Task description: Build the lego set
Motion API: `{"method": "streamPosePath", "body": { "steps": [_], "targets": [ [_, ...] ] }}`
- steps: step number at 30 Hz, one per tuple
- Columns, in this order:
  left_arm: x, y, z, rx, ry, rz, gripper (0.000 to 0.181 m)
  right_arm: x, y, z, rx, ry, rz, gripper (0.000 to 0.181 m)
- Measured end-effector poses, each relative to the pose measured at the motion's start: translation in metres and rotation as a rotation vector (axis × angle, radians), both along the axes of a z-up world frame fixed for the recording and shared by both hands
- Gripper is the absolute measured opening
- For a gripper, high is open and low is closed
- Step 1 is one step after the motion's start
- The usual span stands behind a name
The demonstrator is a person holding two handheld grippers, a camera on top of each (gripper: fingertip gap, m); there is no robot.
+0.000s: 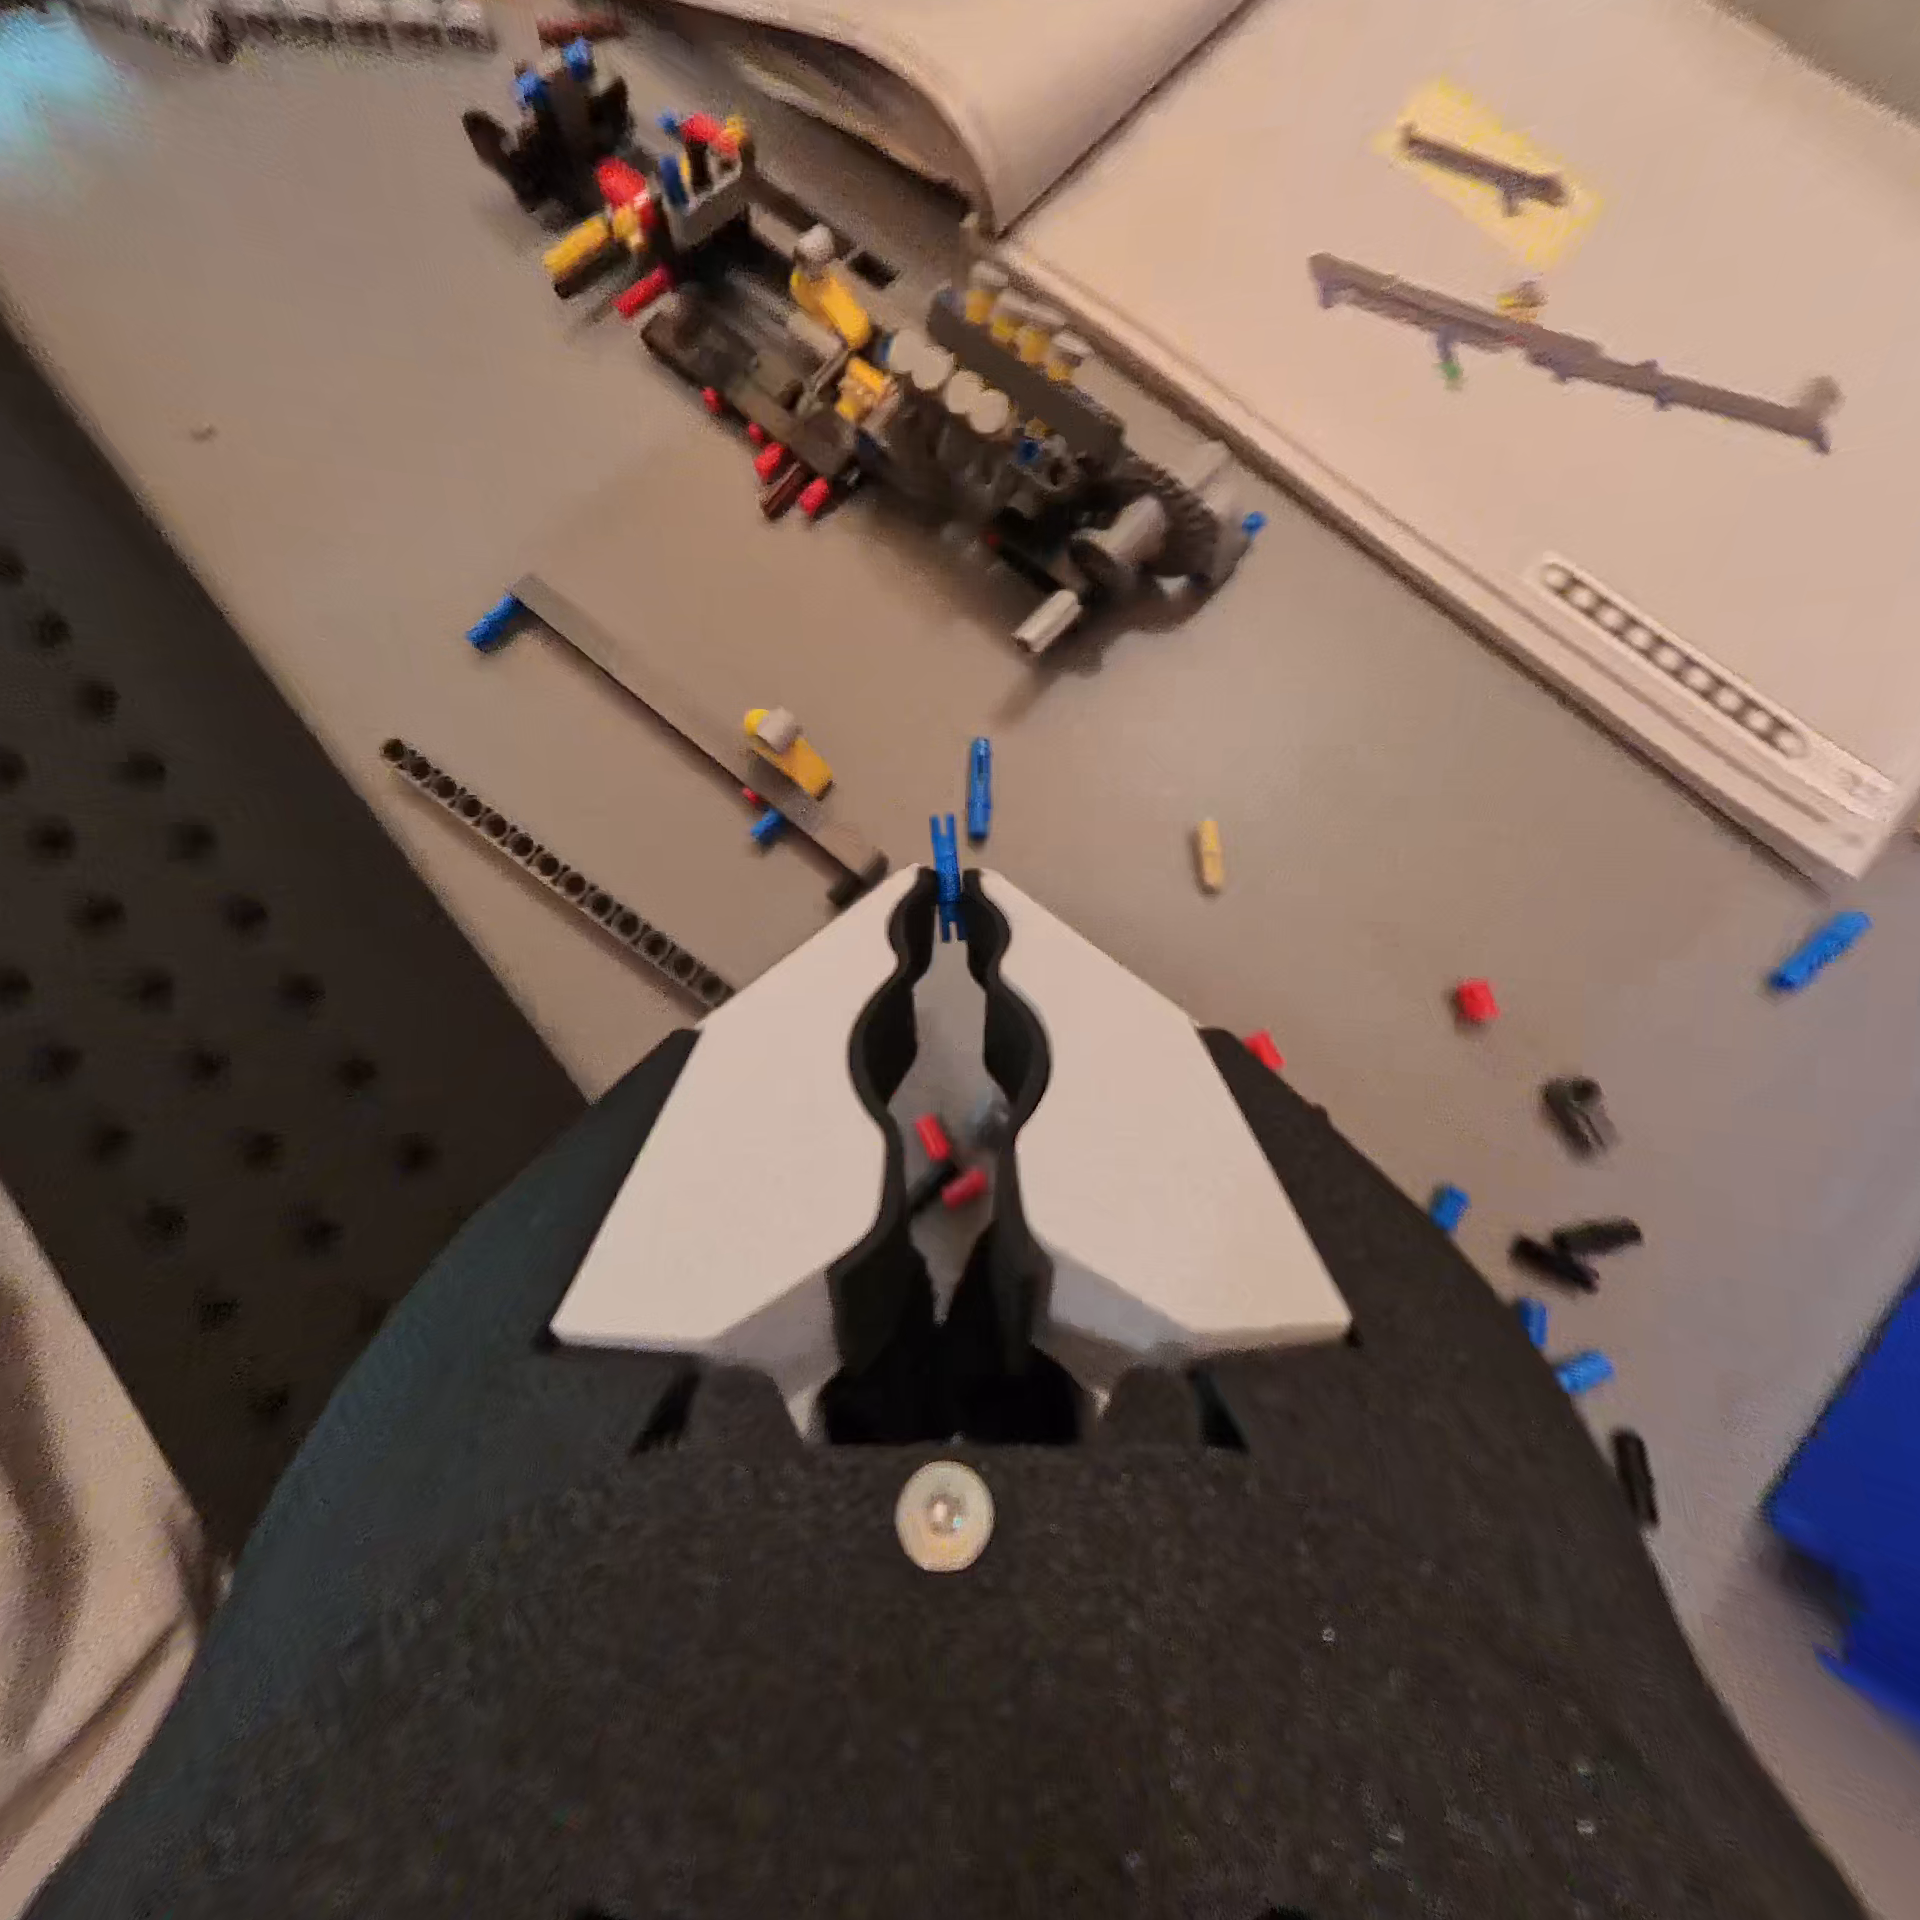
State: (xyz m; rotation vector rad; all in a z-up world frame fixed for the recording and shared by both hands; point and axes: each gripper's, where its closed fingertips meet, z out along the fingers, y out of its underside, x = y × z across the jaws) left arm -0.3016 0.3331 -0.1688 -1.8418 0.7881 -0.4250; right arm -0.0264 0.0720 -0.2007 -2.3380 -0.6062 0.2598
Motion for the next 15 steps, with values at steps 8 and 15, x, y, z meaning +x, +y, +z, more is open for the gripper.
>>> {"method": "streamPosePath", "body": {
  "steps": [8,15],
  "targets": [
    [0.001,-0.003,0.003,0.011,0.0,-0.007,0.037,-0.015,0.014,-0.035,-0.111,-0.022,0.059,0.004],
    [0.0,-0.003,0.004,0.012,-0.002,-0.006,0.038,0.013,-0.011,0.001,-0.049,0.09,-0.029,0.011]
  ]
}}
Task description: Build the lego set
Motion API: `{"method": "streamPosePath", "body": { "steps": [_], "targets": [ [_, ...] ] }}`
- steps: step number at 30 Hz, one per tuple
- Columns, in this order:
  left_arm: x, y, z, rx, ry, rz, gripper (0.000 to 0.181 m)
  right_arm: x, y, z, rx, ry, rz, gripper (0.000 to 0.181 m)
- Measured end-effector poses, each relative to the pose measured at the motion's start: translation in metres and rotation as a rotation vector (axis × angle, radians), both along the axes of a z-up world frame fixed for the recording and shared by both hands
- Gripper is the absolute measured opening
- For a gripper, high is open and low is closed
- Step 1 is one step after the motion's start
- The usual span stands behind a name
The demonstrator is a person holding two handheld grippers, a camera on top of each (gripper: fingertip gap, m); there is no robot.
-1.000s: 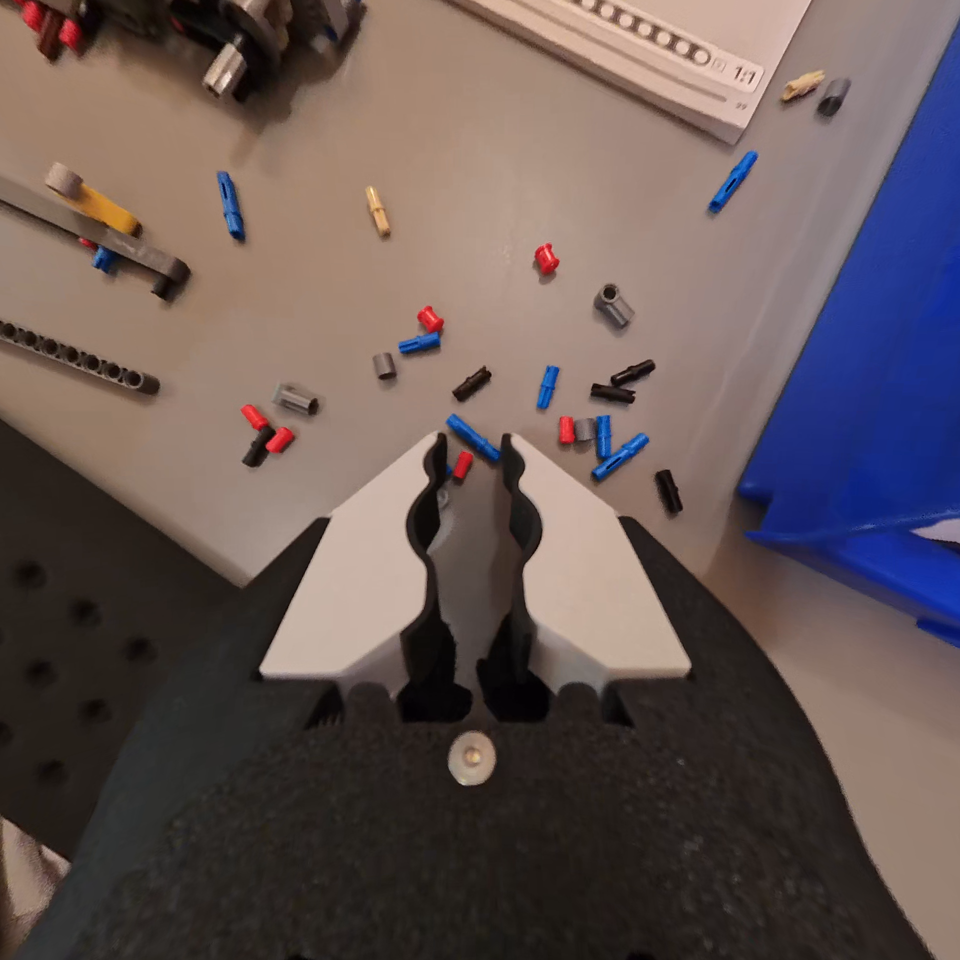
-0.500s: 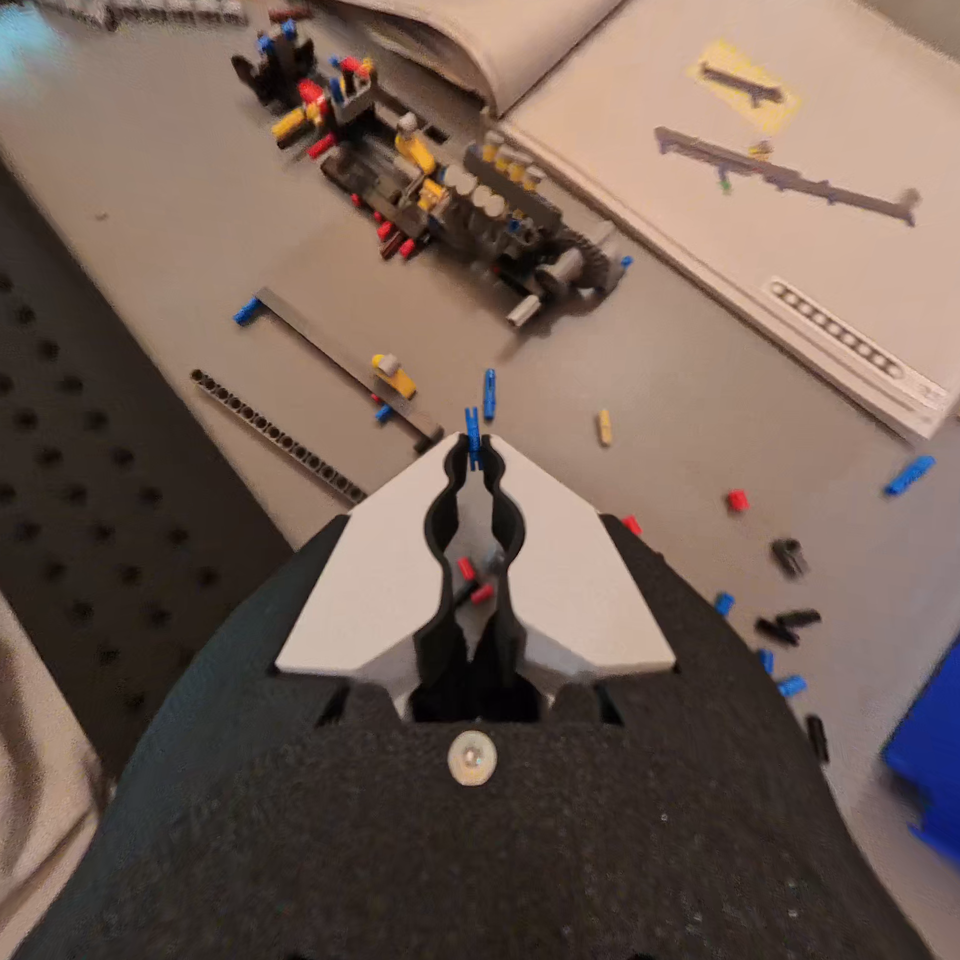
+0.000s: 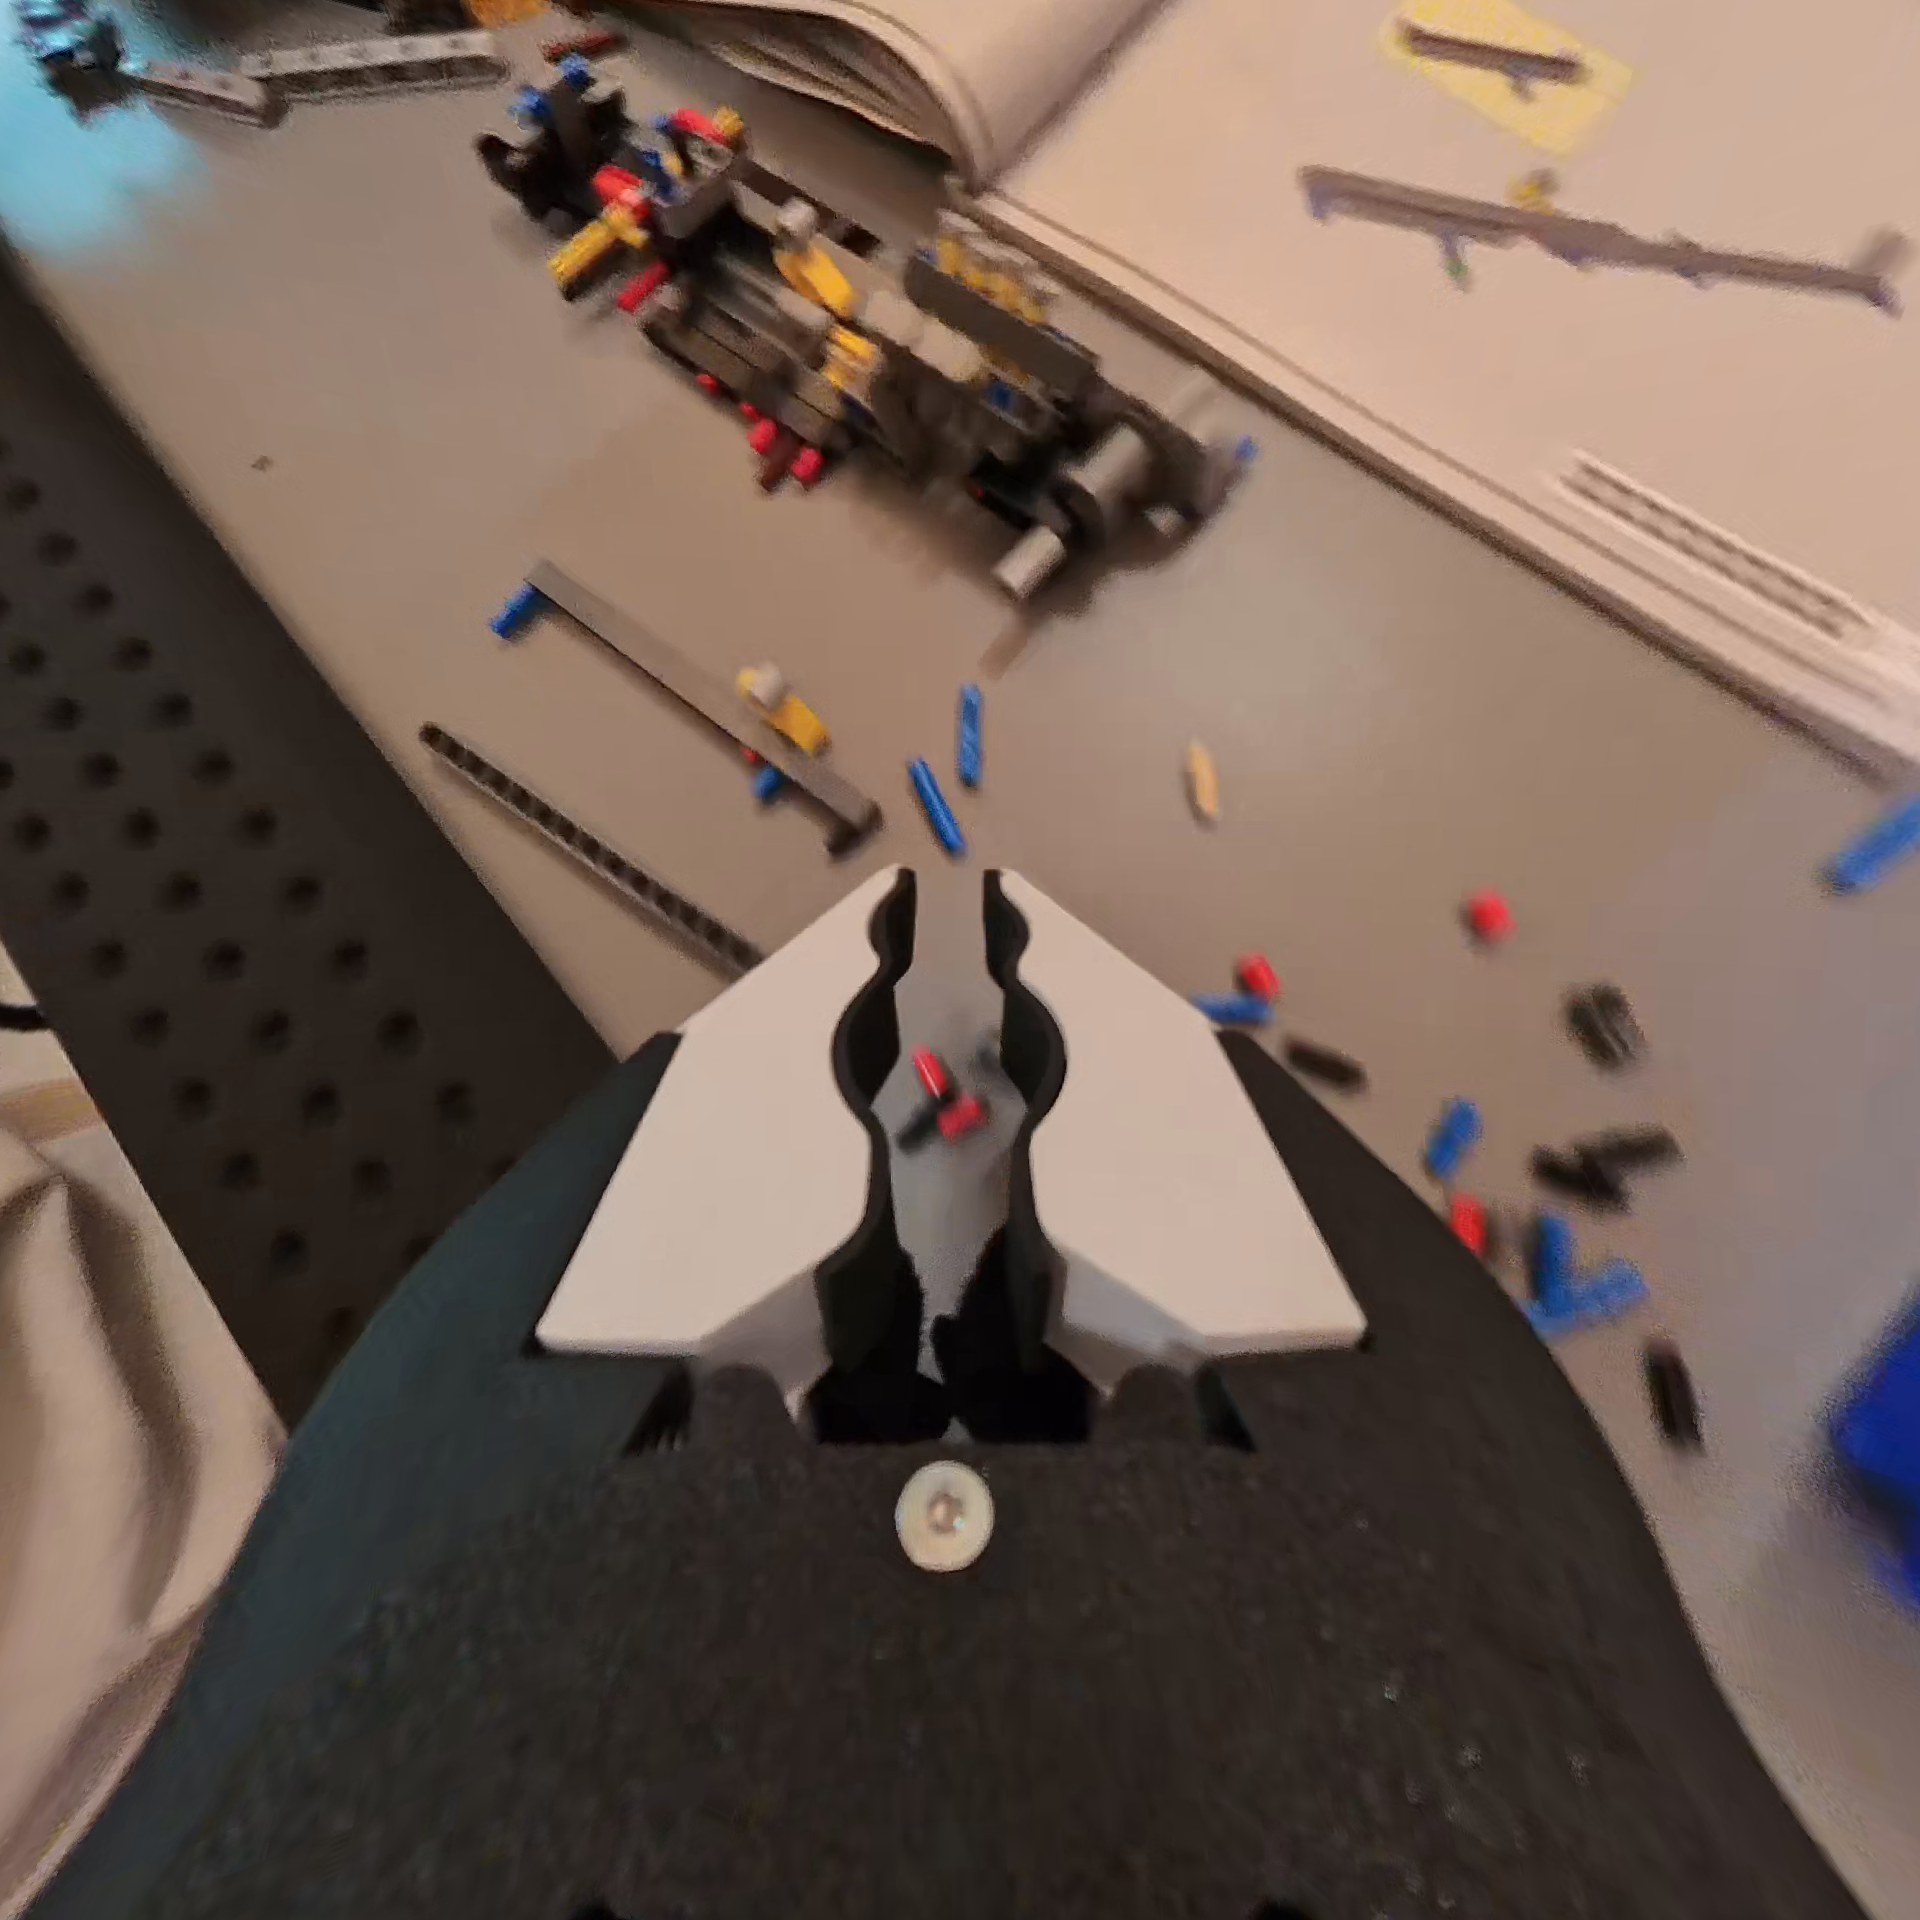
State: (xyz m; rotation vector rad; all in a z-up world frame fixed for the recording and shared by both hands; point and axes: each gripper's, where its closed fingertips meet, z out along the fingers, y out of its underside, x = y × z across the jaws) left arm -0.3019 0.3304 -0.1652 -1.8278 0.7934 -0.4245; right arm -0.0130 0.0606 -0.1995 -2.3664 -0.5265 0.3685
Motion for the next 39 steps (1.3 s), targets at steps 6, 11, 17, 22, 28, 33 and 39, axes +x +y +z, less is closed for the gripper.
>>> {"method": "streamPosePath", "body": {
  "steps": [6,11,17,22,28,33,39],
  "targets": [
    [0.005,-0.003,-0.001,0.0,0.008,-0.016,0.038,0.081,-0.063,-0.009,-0.063,-0.085,-0.246,0.015],
    [0.008,-0.005,-0.003,0.004,0.023,-0.026,0.038,0.088,-0.069,-0.017,-0.039,-0.064,-0.321,0.02],
    [0.006,-0.003,-0.004,-0.002,0.021,-0.017,0.037,0.077,-0.051,-0.03,-0.038,-0.144,-0.281,0.017],
    [0.003,-0.001,-0.002,-0.006,0.005,-0.005,0.038,0.083,-0.045,-0.032,-0.03,-0.225,-0.268,0.017],
    [0.003,-0.001,-0.002,0.0,0.011,-0.007,0.037,0.123,-0.022,-0.01,0.071,-0.234,-0.458,0.016],
    [0.002,-0.001,-0.003,0.0,0.016,-0.003,0.038,0.145,-0.017,-0.023,0.046,-0.209,-0.566,0.013],
    [0.002,0.0,-0.003,-0.004,0.011,-0.004,0.038,0.143,-0.021,-0.034,-0.003,-0.144,-0.574,0.007]
  ]
}}
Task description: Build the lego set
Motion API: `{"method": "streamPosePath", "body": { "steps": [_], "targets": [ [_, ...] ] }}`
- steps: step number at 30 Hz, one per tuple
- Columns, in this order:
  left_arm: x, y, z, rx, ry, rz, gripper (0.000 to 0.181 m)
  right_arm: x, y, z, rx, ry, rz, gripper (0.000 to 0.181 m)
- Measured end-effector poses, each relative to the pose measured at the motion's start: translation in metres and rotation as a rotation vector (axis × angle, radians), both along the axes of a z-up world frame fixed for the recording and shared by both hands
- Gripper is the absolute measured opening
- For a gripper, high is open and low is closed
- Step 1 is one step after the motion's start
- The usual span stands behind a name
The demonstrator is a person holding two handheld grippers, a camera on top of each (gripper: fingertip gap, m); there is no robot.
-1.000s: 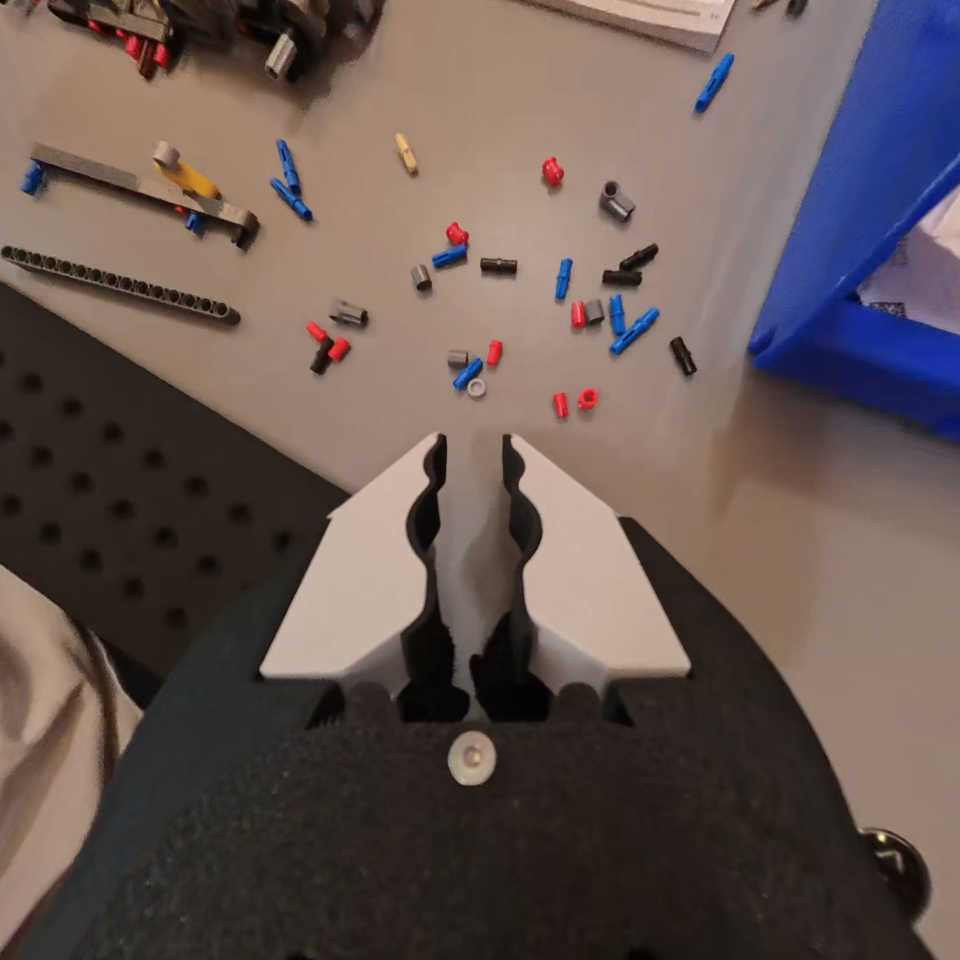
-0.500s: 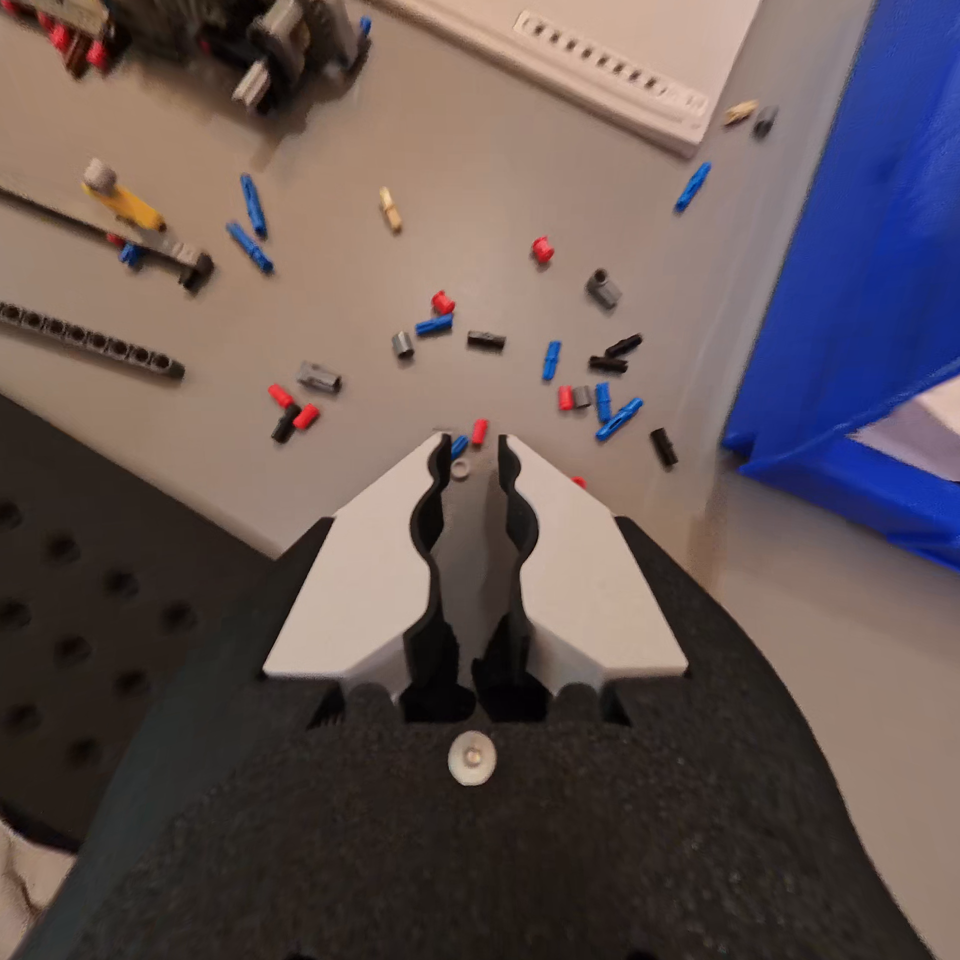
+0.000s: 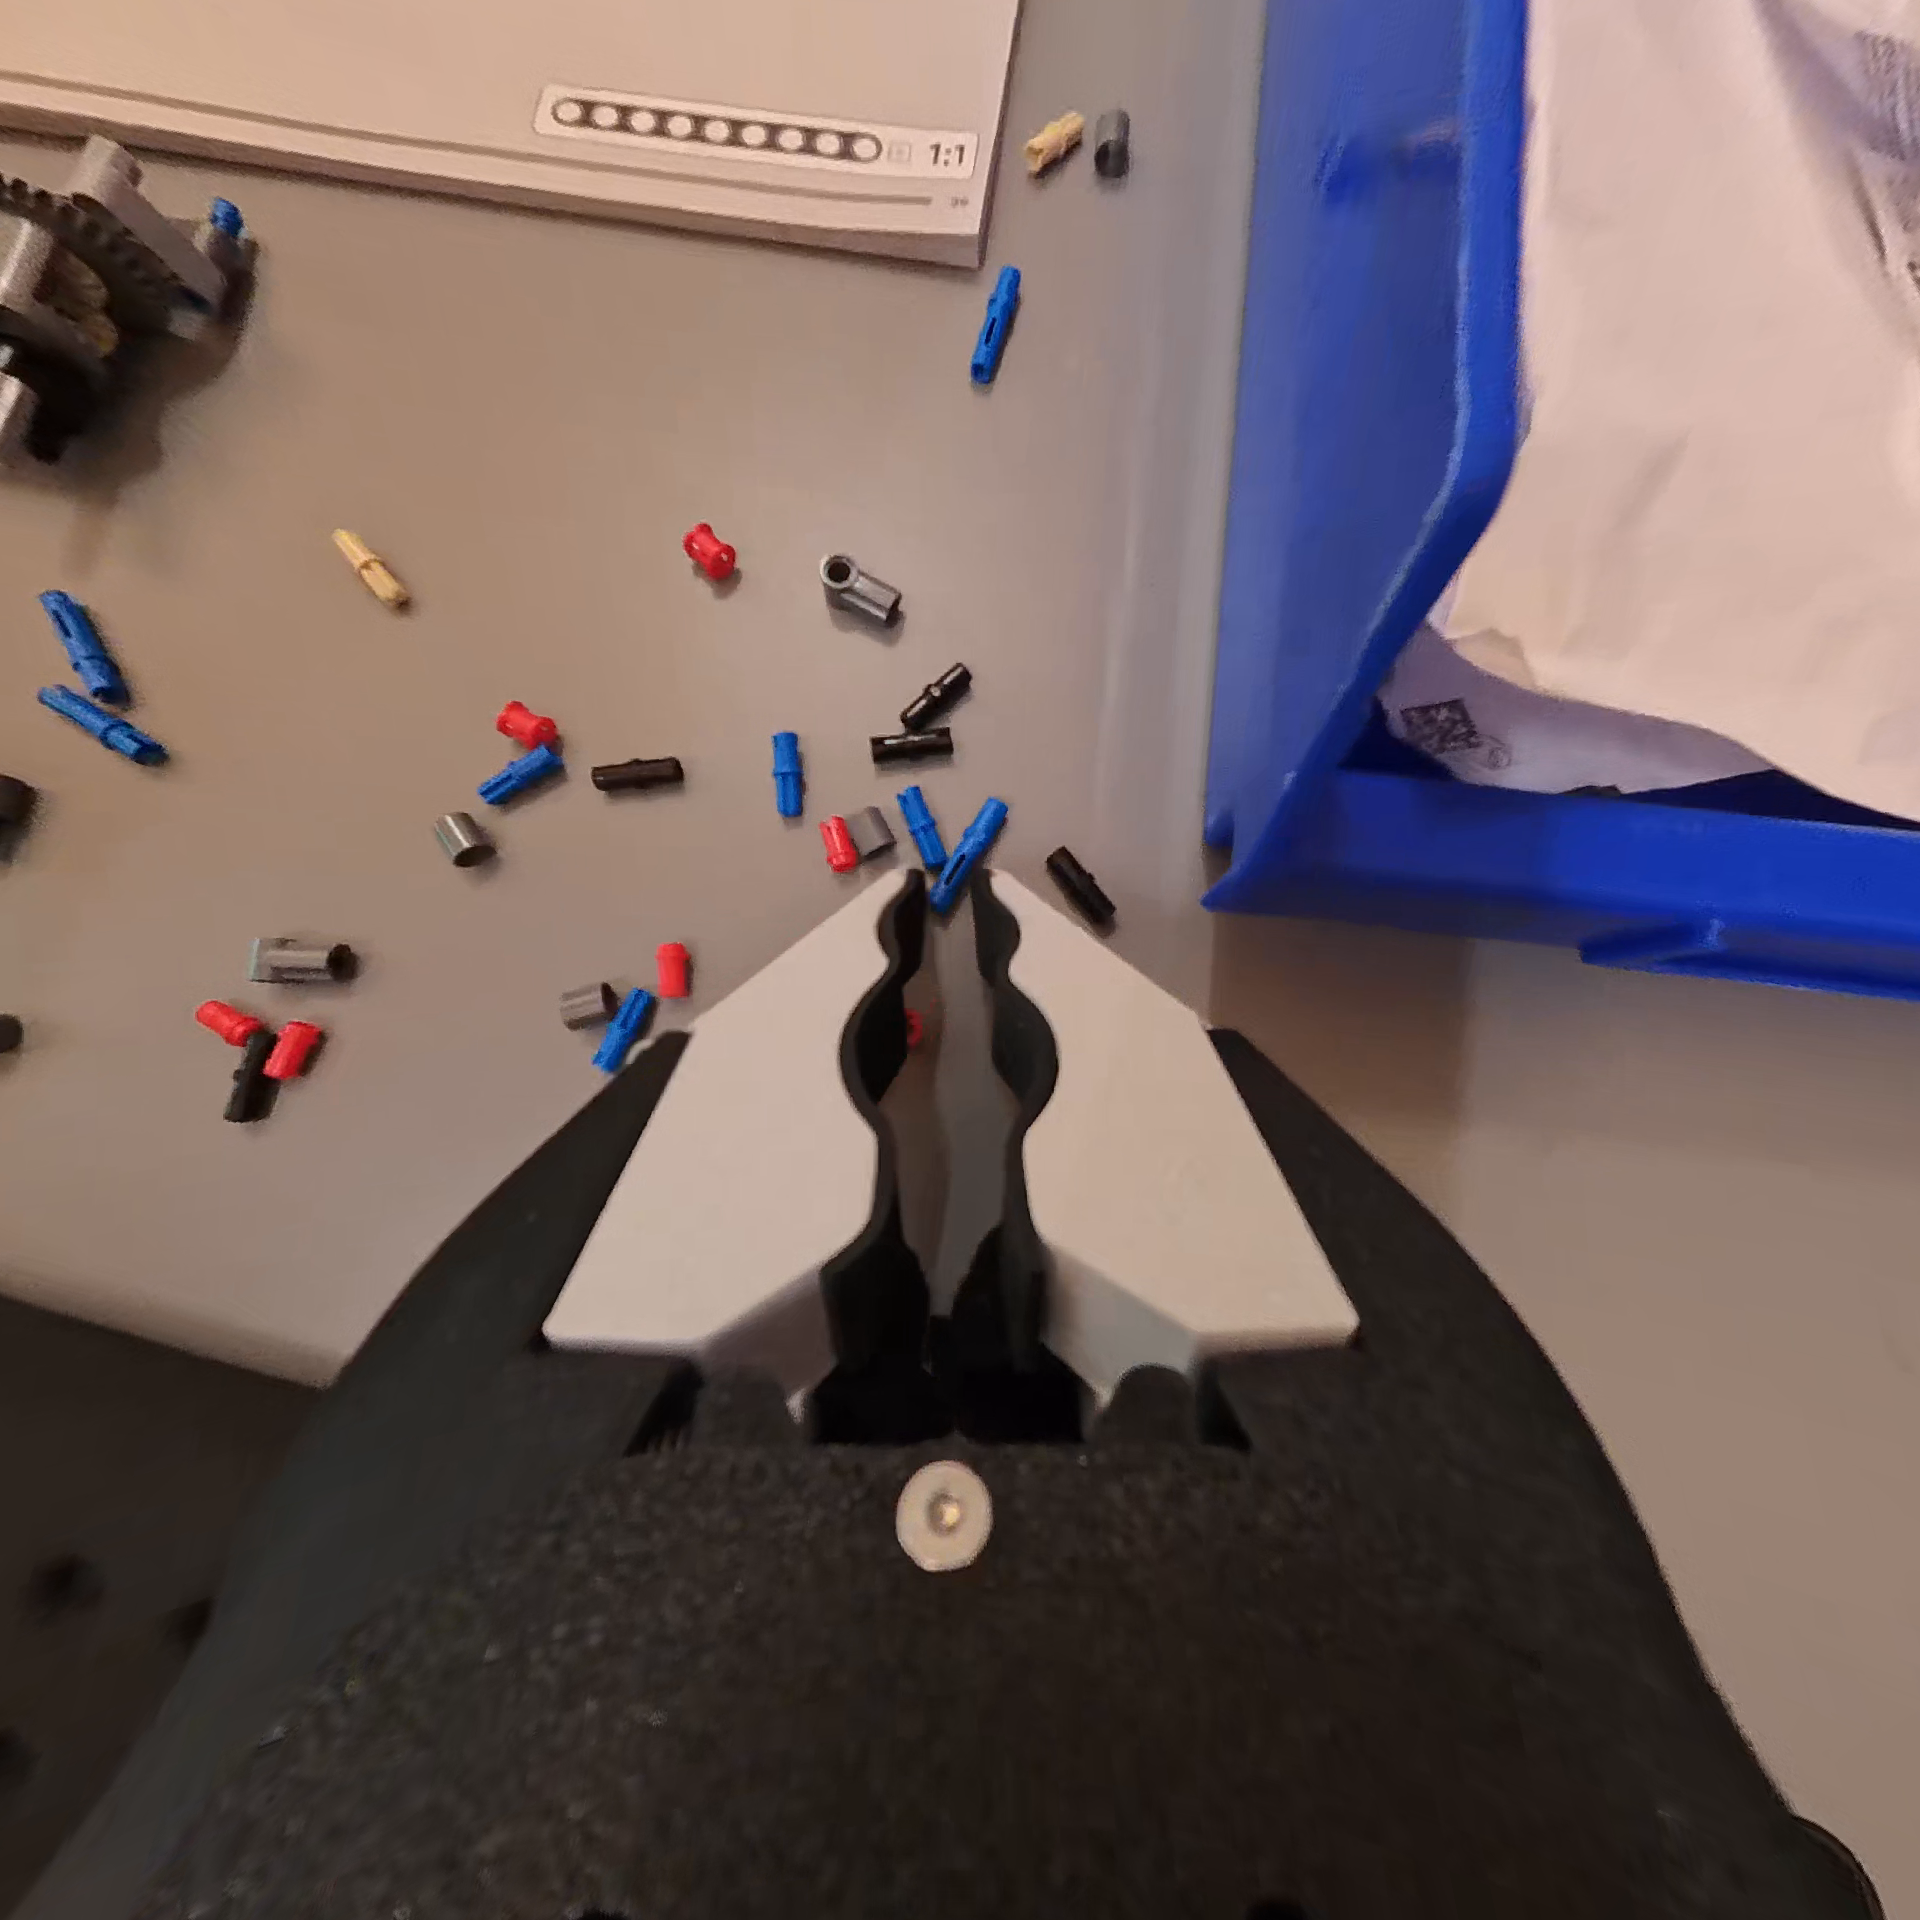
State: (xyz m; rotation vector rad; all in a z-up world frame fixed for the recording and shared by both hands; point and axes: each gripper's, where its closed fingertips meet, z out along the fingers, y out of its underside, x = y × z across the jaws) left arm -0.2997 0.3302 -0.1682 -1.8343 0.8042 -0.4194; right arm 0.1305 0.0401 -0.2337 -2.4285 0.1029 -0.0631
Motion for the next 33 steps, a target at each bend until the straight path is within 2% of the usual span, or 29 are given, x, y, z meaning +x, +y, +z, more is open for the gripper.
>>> {"method": "streamPosePath", "body": {
  "steps": [5,8,10,12,13,15,19,24,33],
  "targets": [
    [0.002,-0.001,-0.001,0.004,0.01,-0.007,0.037,0.003,-0.002,0.001,-0.003,-0.019,0.003,0.003],
    [0.001,-0.001,0.0,0.006,0.006,-0.002,0.037,0.001,-0.004,0.027,0.041,-0.061,-0.008,0.003],
    [0.0,0.0,0.001,0.002,-0.002,0.001,0.037,-0.025,0.006,0.059,0.137,-0.076,0.082,0.002],
    [0.001,0.0,0.001,-0.001,-0.006,0.0,0.037,-0.09,0.021,0.073,0.201,0.029,0.294,0.002],
    [0.001,-0.001,0.001,0.0,-0.006,-0.002,0.037,-0.121,0.026,0.068,0.175,0.084,0.388,0.003],
    [0.003,-0.002,0.002,0.006,-0.003,-0.008,0.037,-0.157,0.035,0.05,0.112,0.094,0.495,0.003],
    [0.0,-0.003,0.003,0.018,0.002,0.0,0.037,-0.175,0.044,0.02,0.001,0.075,0.573,0.003],
    [-0.004,-0.001,0.006,0.006,-0.027,0.011,0.037,-0.164,0.03,0.007,-0.096,0.019,0.614,0.003],
    [0.0,-0.004,0.005,0.004,-0.011,-0.003,0.037,-0.156,0.024,-0.002,-0.127,0.018,0.606,0.003]
  ]
}}
